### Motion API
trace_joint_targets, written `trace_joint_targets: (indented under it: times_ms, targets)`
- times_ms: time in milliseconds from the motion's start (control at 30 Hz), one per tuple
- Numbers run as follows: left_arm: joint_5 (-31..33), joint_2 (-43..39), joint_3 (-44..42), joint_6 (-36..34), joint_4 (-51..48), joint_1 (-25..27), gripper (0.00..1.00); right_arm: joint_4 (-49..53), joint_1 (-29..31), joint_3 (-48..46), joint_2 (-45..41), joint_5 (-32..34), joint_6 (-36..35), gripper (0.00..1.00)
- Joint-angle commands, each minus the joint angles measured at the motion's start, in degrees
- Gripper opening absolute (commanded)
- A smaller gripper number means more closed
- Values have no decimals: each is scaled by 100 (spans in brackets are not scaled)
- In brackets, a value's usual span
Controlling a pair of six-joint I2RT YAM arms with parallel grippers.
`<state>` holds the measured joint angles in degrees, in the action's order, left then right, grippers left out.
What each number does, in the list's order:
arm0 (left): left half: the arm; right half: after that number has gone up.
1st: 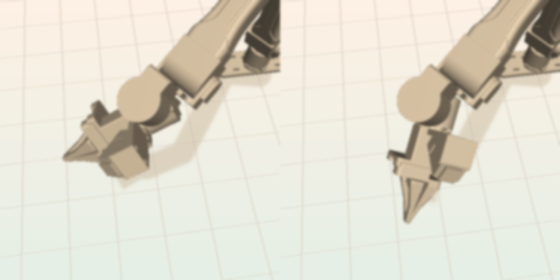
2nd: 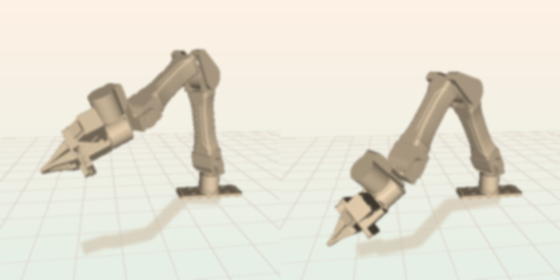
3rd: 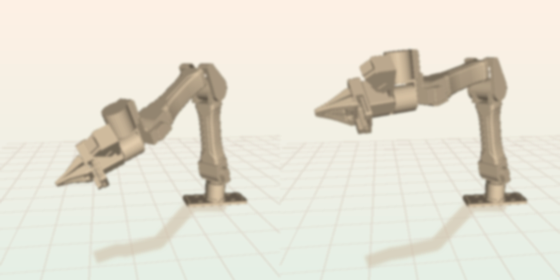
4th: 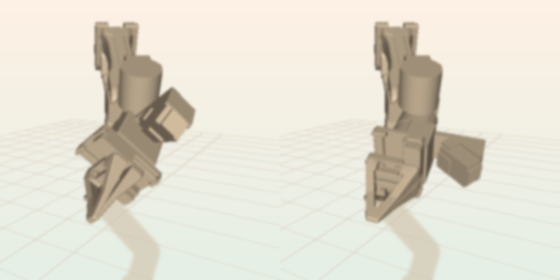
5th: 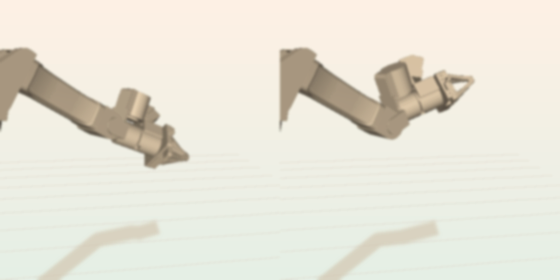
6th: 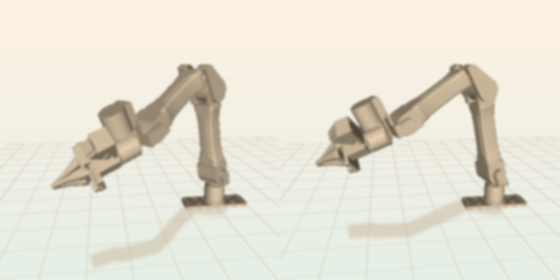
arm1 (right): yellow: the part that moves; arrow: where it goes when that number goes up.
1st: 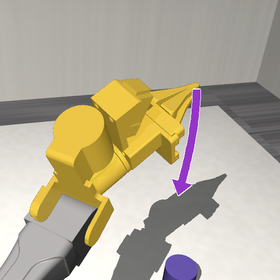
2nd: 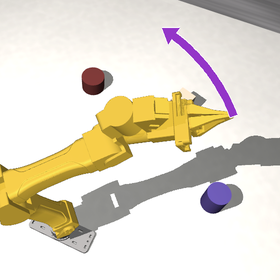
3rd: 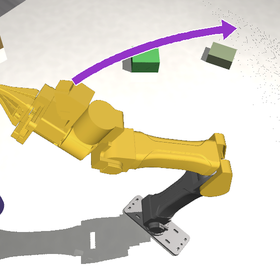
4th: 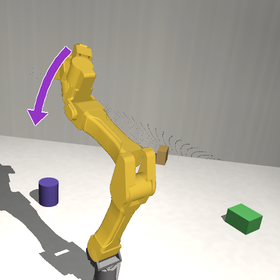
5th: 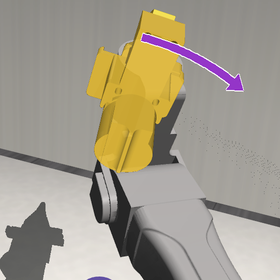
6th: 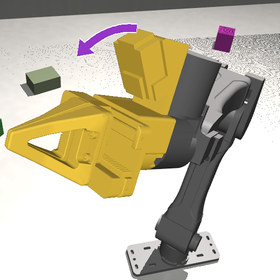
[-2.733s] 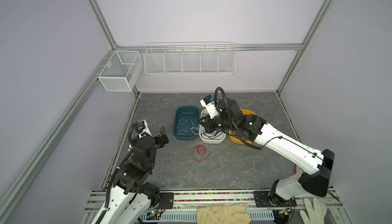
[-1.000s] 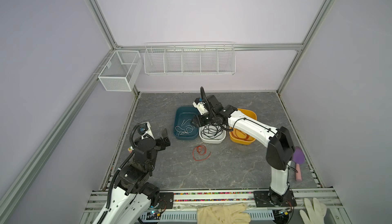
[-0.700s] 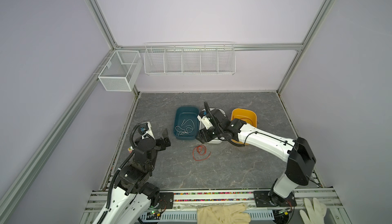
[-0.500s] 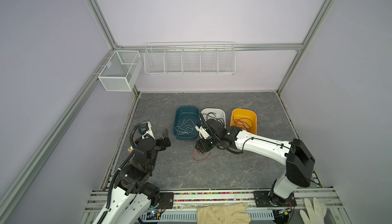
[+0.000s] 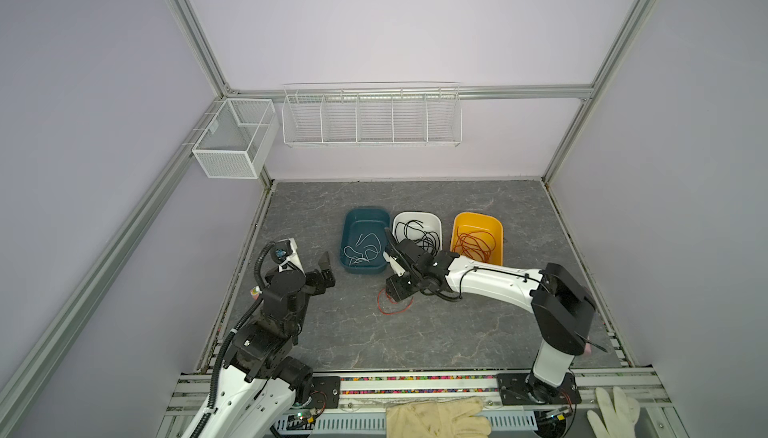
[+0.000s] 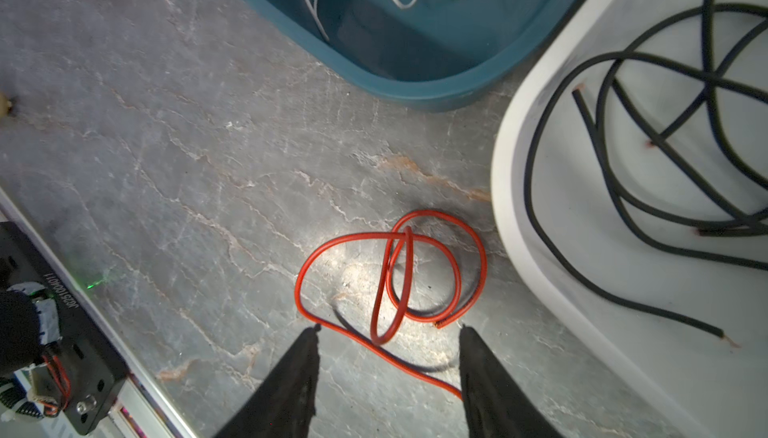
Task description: Untangle the cables
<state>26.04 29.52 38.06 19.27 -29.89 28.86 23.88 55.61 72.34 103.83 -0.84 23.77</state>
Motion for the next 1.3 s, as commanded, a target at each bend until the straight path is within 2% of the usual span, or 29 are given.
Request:
trace_joint_targets:
  times_ms: [0,633,900,1267]
  targets:
    - [-33,-34,-71,-5,5,-30,99,-61,-5,170,185,103,31,54]
    - [-99,-7,-80,-30,44,-30,99,-133,-23,170,444,-65,88,23]
    - [-108,3,-88,-37,62,-30,99,-125,65,-64,-251,-114,136,8]
    - [-174,14,-97,-36,67,-30,99,18,231,-536,-1754,79,157,7]
